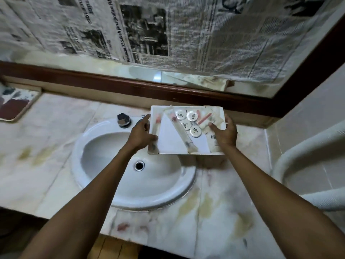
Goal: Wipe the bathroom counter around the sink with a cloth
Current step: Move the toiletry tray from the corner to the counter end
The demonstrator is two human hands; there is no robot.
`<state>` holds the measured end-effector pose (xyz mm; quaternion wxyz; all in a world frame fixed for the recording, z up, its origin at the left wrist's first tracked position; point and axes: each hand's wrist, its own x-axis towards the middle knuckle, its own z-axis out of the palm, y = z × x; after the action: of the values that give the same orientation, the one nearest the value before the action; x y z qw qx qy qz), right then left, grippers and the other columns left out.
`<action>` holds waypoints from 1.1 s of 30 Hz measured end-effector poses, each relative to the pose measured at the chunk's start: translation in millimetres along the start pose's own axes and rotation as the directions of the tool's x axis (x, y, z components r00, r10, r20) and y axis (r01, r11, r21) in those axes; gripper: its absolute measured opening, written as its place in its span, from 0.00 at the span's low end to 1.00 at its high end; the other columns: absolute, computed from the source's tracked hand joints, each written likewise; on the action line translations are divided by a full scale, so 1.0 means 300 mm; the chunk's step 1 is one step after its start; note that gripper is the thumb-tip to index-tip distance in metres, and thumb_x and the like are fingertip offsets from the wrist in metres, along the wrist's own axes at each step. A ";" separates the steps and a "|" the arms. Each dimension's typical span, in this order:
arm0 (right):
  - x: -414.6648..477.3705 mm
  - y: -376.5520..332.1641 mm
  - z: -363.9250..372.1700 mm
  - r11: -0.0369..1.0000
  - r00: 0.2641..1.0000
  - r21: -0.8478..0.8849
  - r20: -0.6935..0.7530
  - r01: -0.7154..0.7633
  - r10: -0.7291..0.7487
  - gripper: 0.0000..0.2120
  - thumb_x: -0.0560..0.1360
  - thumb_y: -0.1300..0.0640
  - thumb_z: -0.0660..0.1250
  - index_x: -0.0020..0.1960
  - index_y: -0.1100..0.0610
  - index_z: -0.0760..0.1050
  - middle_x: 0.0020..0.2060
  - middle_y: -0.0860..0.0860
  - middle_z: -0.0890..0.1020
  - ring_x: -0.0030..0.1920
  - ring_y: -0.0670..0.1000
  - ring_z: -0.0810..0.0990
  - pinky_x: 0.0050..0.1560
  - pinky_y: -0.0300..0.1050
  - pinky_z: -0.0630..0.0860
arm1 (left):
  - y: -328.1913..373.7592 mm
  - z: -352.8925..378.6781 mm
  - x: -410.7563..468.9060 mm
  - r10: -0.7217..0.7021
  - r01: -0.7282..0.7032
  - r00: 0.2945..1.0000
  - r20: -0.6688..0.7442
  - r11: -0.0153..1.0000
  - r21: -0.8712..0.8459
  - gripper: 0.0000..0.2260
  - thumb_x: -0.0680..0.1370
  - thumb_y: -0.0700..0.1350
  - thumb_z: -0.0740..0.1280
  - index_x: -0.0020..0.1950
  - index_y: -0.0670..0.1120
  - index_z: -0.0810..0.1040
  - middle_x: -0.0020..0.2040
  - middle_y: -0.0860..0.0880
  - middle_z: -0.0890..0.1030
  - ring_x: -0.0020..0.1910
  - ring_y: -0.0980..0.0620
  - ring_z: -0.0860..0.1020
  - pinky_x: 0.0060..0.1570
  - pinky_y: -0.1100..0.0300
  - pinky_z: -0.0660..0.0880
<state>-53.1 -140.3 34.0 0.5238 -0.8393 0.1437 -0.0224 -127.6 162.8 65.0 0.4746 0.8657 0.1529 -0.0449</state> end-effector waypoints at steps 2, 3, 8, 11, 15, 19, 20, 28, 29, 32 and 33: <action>-0.028 -0.063 0.073 0.998 0.997 0.033 0.035 0.060 -0.062 0.33 0.68 0.48 0.78 0.70 0.49 0.72 0.65 0.50 0.78 0.64 0.53 0.77 0.64 0.48 0.73 | -0.034 -0.092 -0.042 -0.024 0.023 0.999 -0.038 0.999 -0.027 0.39 0.70 0.36 0.75 0.78 0.54 0.65 0.56 0.47 0.78 0.54 0.45 0.78 0.54 0.49 0.80; -0.044 -0.095 0.112 0.996 0.994 0.041 0.060 0.085 -0.088 0.33 0.67 0.47 0.78 0.70 0.49 0.72 0.64 0.49 0.79 0.63 0.52 0.77 0.65 0.51 0.74 | -0.058 -0.138 -0.061 -0.040 0.038 0.997 -0.067 0.999 -0.029 0.39 0.70 0.36 0.75 0.78 0.54 0.65 0.56 0.47 0.78 0.55 0.44 0.78 0.54 0.48 0.80; -0.152 -0.233 0.352 0.981 0.966 0.068 0.175 0.183 -0.192 0.38 0.62 0.39 0.76 0.68 0.47 0.71 0.63 0.50 0.79 0.62 0.53 0.78 0.64 0.56 0.75 | -0.231 -0.378 -0.174 -0.125 0.113 0.974 -0.187 0.991 -0.072 0.43 0.69 0.38 0.77 0.80 0.54 0.62 0.44 0.48 0.76 0.43 0.46 0.78 0.49 0.42 0.82; -0.252 -0.308 0.520 0.975 0.946 0.073 0.238 0.208 -0.220 0.38 0.59 0.36 0.74 0.67 0.45 0.71 0.62 0.48 0.80 0.61 0.52 0.79 0.62 0.57 0.77 | -0.351 -0.543 -0.255 -0.144 0.125 0.962 -0.232 0.987 -0.097 0.43 0.68 0.38 0.78 0.79 0.55 0.64 0.43 0.47 0.77 0.41 0.44 0.80 0.46 0.42 0.82; -0.454 -0.433 0.752 0.971 0.926 0.057 0.291 0.233 -0.239 0.36 0.61 0.38 0.76 0.66 0.41 0.70 0.63 0.49 0.78 0.61 0.53 0.78 0.64 0.57 0.75 | -0.525 -0.793 -0.376 -0.186 0.151 0.946 -0.266 0.978 -0.145 0.44 0.67 0.36 0.78 0.78 0.56 0.65 0.43 0.46 0.77 0.41 0.44 0.79 0.46 0.40 0.83; -0.652 -0.556 0.980 0.965 0.893 0.057 0.367 0.257 -0.260 0.33 0.67 0.48 0.79 0.68 0.48 0.70 0.61 0.52 0.78 0.60 0.53 0.77 0.63 0.50 0.73 | -0.701 -1.032 -0.489 -0.218 0.169 0.923 -0.316 0.970 -0.176 0.43 0.67 0.36 0.79 0.78 0.57 0.67 0.42 0.46 0.78 0.42 0.44 0.79 0.45 0.40 0.83; -0.693 -0.575 1.034 0.962 0.885 0.072 0.379 0.262 -0.269 0.33 0.67 0.48 0.79 0.67 0.48 0.70 0.60 0.53 0.78 0.59 0.55 0.78 0.62 0.52 0.75 | -0.742 -1.083 -0.513 -0.224 0.172 0.919 -0.325 0.969 -0.179 0.43 0.66 0.38 0.79 0.78 0.57 0.67 0.43 0.46 0.78 0.45 0.42 0.80 0.45 0.39 0.83; -0.958 -0.712 1.396 0.952 0.814 0.037 0.509 0.305 -0.280 0.33 0.68 0.44 0.77 0.68 0.49 0.67 0.62 0.56 0.75 0.61 0.56 0.76 0.63 0.54 0.74 | -1.021 -1.384 -0.656 -0.324 0.243 0.849 -0.417 0.941 -0.236 0.40 0.68 0.46 0.78 0.78 0.55 0.67 0.43 0.48 0.80 0.45 0.44 0.82 0.47 0.42 0.83; -0.976 -0.728 1.442 0.948 0.802 0.030 0.525 0.316 -0.284 0.34 0.68 0.44 0.77 0.68 0.49 0.67 0.62 0.56 0.76 0.61 0.57 0.76 0.63 0.55 0.74 | -1.056 -1.414 -0.662 -0.341 0.249 0.838 -0.427 0.934 -0.257 0.39 0.70 0.44 0.78 0.78 0.54 0.67 0.42 0.48 0.80 0.43 0.46 0.81 0.47 0.43 0.83; -1.016 -0.764 1.591 0.938 0.767 0.018 0.571 0.345 -0.293 0.34 0.67 0.42 0.77 0.67 0.49 0.67 0.61 0.56 0.76 0.59 0.57 0.77 0.61 0.56 0.75 | -1.159 -1.489 -0.673 -0.390 0.271 0.806 -0.445 0.912 -0.308 0.37 0.72 0.40 0.77 0.78 0.52 0.66 0.42 0.47 0.79 0.39 0.46 0.81 0.44 0.42 0.83; -1.030 -0.777 1.646 0.939 0.758 0.012 0.587 0.342 -0.284 0.34 0.66 0.41 0.76 0.66 0.49 0.67 0.60 0.56 0.77 0.58 0.57 0.78 0.60 0.56 0.75 | -1.198 -1.517 -0.673 -0.406 0.281 0.797 -0.447 0.905 -0.320 0.37 0.72 0.39 0.77 0.78 0.52 0.66 0.42 0.47 0.79 0.38 0.45 0.81 0.43 0.41 0.83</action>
<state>-205.3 468.1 53.0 0.4905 -0.8418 -0.1644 0.1541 -460.2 678.7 67.8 0.5019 0.7410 0.4309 0.1153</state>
